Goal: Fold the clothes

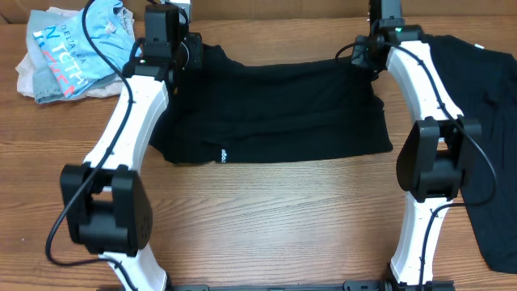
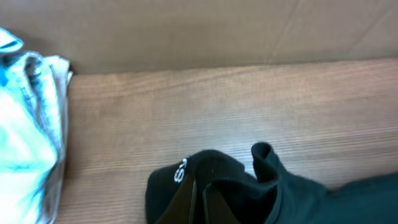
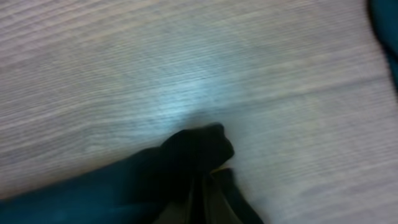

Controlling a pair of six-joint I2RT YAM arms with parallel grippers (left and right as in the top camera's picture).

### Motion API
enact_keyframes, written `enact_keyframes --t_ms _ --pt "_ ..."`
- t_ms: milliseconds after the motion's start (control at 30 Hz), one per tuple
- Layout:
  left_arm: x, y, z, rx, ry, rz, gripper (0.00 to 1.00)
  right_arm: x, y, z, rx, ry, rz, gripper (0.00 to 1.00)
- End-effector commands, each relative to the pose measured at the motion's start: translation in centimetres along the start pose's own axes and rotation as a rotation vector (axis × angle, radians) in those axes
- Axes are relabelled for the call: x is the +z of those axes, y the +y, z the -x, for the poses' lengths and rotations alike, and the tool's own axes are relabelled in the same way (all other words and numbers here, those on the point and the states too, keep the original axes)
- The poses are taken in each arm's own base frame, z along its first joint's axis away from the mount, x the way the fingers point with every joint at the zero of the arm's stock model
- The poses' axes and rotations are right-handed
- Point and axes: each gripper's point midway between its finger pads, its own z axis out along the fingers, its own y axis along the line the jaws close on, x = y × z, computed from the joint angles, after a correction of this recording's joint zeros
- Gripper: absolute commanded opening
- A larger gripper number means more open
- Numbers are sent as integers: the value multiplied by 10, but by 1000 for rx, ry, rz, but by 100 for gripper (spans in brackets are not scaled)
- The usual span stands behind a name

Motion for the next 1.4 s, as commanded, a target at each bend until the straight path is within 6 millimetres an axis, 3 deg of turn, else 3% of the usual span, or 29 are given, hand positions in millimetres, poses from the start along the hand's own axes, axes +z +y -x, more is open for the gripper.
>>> enact_keyframes --t_ms 0,167,533,767,933,1200,1233,1300,1367 --pt "-28 2 12 -23 -9 4 4 -11 -14 8 40 3 -23 4" --pt "-48 10 -12 -46 105 48 4 -15 -26 -11 41 90 -52 4" --pt "-75 22 -93 -145 445 129 4 -26 -37 -57 87 303 -29 4" --pt "-95 24 -127 -132 605 153 4 -35 -53 -81 120 414 -65 4" --pt "-107 45 -137 -137 644 291 4 -39 -65 -90 138 458 -83 4" --pt "-111 36 -148 -151 700 240 11 -50 -76 -109 146 552 -110 4" --pt "-110 33 -148 -156 705 227 11 -51 -76 -110 145 556 -110 7" --pt "-109 30 -152 -163 719 207 13 -51 -75 -110 147 557 -106 24" --pt "-107 29 -157 -165 729 202 18 -52 -72 -112 151 568 -90 27"
